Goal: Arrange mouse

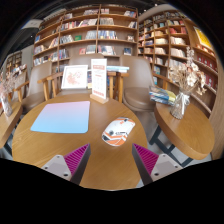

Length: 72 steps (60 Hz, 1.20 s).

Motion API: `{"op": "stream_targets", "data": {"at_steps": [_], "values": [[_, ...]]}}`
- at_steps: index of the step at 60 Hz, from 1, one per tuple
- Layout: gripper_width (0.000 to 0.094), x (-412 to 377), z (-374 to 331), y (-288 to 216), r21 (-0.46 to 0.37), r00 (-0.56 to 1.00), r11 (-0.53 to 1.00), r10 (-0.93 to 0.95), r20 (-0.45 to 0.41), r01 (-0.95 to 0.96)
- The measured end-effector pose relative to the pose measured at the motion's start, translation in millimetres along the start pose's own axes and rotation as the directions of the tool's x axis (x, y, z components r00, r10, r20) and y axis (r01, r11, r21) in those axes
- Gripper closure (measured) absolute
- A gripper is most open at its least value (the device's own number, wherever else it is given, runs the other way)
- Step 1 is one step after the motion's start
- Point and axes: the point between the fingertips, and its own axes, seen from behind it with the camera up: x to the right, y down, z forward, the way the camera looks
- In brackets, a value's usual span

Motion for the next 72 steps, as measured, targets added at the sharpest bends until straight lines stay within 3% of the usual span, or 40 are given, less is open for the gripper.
{"op": "stream_targets", "data": {"at_steps": [17,54,63,66,70,72], "values": [[0.0081,5.0,49.7,-0.9,-0.082,1.0,0.996,0.022,-0.006,-0.022],[0.0106,-8.5,121.0,-49.7,-0.101,0.998,0.995,0.011,0.055,-0.006],[0.0186,-15.6,128.2,-55.8,-0.087,0.996,0.996,-0.012,0.088,0.019],[0.026,-14.4,129.4,-56.4,-0.085,0.997,0.996,-0.012,0.081,0.019],[0.0441,-13.9,129.4,-57.1,-0.079,0.997,0.997,-0.017,0.074,0.023],[0.0447,-13.3,129.4,-56.9,-0.08,0.997,0.996,-0.019,0.074,0.025]]}}
